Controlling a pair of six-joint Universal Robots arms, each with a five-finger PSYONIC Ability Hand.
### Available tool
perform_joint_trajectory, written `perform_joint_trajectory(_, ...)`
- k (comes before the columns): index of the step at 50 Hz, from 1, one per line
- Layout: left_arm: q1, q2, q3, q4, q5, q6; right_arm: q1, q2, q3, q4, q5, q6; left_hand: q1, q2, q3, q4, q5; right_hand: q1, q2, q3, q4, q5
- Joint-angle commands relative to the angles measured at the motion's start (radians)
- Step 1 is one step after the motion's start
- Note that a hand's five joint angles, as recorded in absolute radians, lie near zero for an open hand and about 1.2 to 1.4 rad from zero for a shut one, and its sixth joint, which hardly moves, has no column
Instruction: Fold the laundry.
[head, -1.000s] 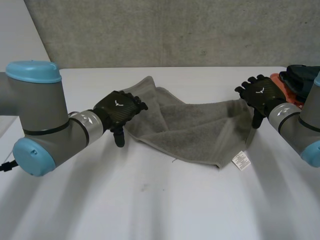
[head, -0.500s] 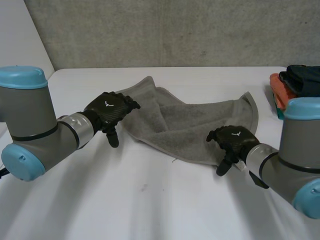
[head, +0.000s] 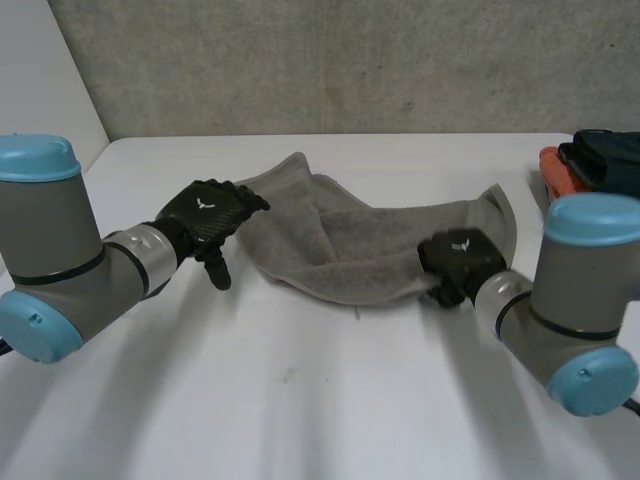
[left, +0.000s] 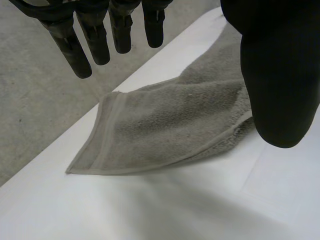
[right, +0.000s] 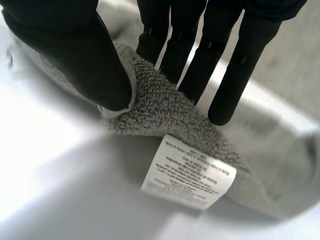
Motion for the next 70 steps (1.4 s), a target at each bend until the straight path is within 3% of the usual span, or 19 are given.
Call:
perform_joint_trajectory(1,0.003,-0.052,0.042,0.033,-0.044,-0.019,0.061,-0.274,-0.027,0.119,-0.066,-0.035,-0.020,-0.032,-0.033,-0.028,-0.050,0.284,0.218,0.214,0.202,0.249)
perform_joint_trajectory(9,-0.018,-0.184,0.161,0.003,-0.148,-0.029,0.104,-0.491,-0.149,0.278,-0.173,0.002,-0.020,-0.032,-0.033,-0.028,-0.050,0.284,0.218,0.214,0.202,0.249)
perform_joint_trajectory(18,-0.052,-0.299,0.301,-0.007,-0.179,-0.099,0.151,-0.611,-0.287,0.432,-0.235,0.132,-0.020,-0.032,-0.033,-0.028,-0.050,0.284,0.218,0.214,0.202,0.249)
perform_joint_trajectory(27,-0.089,-0.364,0.376,-0.004,-0.334,-0.187,0.193,-0.701,-0.262,0.489,-0.314,0.201,-0.020,-0.032,-0.033,-0.028,-0.050,0.284,0.218,0.214,0.202,0.249)
perform_joint_trajectory(32,-0.068,-0.317,0.324,-0.023,-0.386,-0.203,0.139,-0.700,-0.235,0.461,-0.301,0.189,0.258,0.246,0.246,0.251,0.229,0.284,0.218,0.214,0.202,0.249)
perform_joint_trajectory(36,-0.023,-0.212,0.193,-0.035,-0.368,-0.214,0.099,-0.668,-0.232,0.454,-0.298,0.179,0.444,0.432,0.431,0.436,0.415,0.284,0.218,0.214,0.202,0.249)
perform_joint_trajectory(41,0.054,-0.079,0.017,-0.023,-0.311,-0.203,0.078,-0.638,-0.238,0.452,-0.307,0.165,0.424,0.412,0.411,0.416,0.394,0.284,0.218,0.214,0.202,0.249)
perform_joint_trajectory(46,0.133,0.003,-0.099,0.000,-0.239,-0.182,0.107,-0.632,-0.254,0.452,-0.314,0.166,0.242,0.230,0.229,0.234,0.213,0.284,0.218,0.214,0.202,0.249)
perform_joint_trajectory(48,0.147,0.003,-0.119,0.026,-0.196,-0.174,0.136,-0.634,-0.263,0.450,-0.310,0.166,0.043,0.031,0.030,0.035,0.013,0.284,0.218,0.214,0.202,0.249)
perform_joint_trajectory(56,0.086,-0.114,-0.052,0.086,-0.156,-0.176,0.197,-0.640,-0.317,0.454,-0.285,0.169,-0.020,-0.032,-0.033,-0.028,-0.050,0.284,0.218,0.214,0.202,0.249)
perform_joint_trajectory(67,-0.031,-0.299,0.170,0.094,-0.256,-0.183,0.207,-0.701,-0.375,0.510,-0.287,0.191,-0.020,-0.032,-0.033,-0.028,-0.050,0.284,0.218,0.214,0.202,0.249)
perform_joint_trajectory(70,-0.060,-0.358,0.242,0.092,-0.263,-0.182,0.202,-0.726,-0.386,0.515,-0.288,0.209,0.226,0.214,0.213,0.218,0.197,0.284,0.218,0.214,0.202,0.249)
